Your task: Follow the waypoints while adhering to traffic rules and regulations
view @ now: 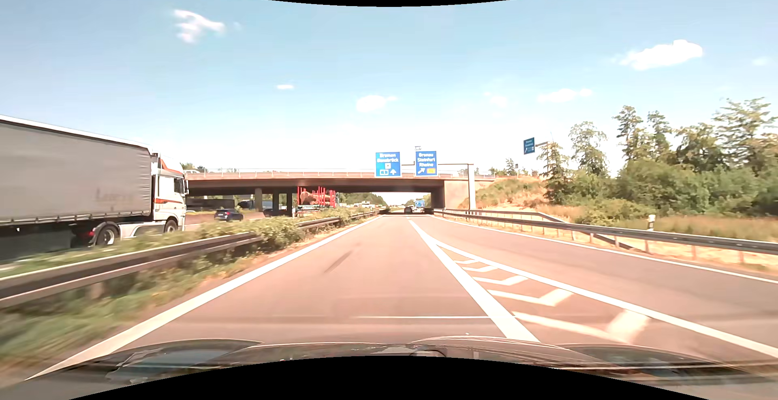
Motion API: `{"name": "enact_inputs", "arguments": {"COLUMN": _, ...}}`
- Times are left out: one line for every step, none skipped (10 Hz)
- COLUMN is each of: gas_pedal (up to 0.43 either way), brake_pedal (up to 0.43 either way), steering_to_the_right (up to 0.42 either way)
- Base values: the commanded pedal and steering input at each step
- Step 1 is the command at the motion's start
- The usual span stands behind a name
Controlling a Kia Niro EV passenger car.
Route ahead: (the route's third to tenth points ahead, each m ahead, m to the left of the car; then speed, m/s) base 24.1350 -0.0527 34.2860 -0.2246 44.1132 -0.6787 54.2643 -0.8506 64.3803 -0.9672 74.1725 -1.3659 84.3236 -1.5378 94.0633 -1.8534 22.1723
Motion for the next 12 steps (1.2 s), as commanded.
{"name": "enact_inputs", "arguments": {"gas_pedal": 0.157, "brake_pedal": 0.0, "steering_to_the_right": 0.001}}
{"name": "enact_inputs", "arguments": {"gas_pedal": 0.157, "brake_pedal": 0.0, "steering_to_the_right": 0.001}}
{"name": "enact_inputs", "arguments": {"gas_pedal": 0.157, "brake_pedal": 0.0, "steering_to_the_right": 0.001}}
{"name": "enact_inputs", "arguments": {"gas_pedal": 0.157, "brake_pedal": 0.0, "steering_to_the_right": 0.001}}
{"name": "enact_inputs", "arguments": {"gas_pedal": 0.157, "brake_pedal": 0.0, "steering_to_the_right": 0.001}}
{"name": "enact_inputs", "arguments": {"gas_pedal": 0.157, "brake_pedal": 0.0, "steering_to_the_right": 0.003}}
{"name": "enact_inputs", "arguments": {"gas_pedal": 0.157, "brake_pedal": 0.0, "steering_to_the_right": 0.003}}
{"name": "enact_inputs", "arguments": {"gas_pedal": 0.157, "brake_pedal": 0.0, "steering_to_the_right": 0.004}}
{"name": "enact_inputs", "arguments": {"gas_pedal": 0.157, "brake_pedal": 0.0, "steering_to_the_right": 0.004}}
{"name": "enact_inputs", "arguments": {"gas_pedal": 0.157, "brake_pedal": 0.0, "steering_to_the_right": 0.004}}
{"name": "enact_inputs", "arguments": {"gas_pedal": 0.157, "brake_pedal": 0.0, "steering_to_the_right": 0.005}}
{"name": "enact_inputs", "arguments": {"gas_pedal": 0.157, "brake_pedal": 0.0, "steering_to_the_right": 0.006}}
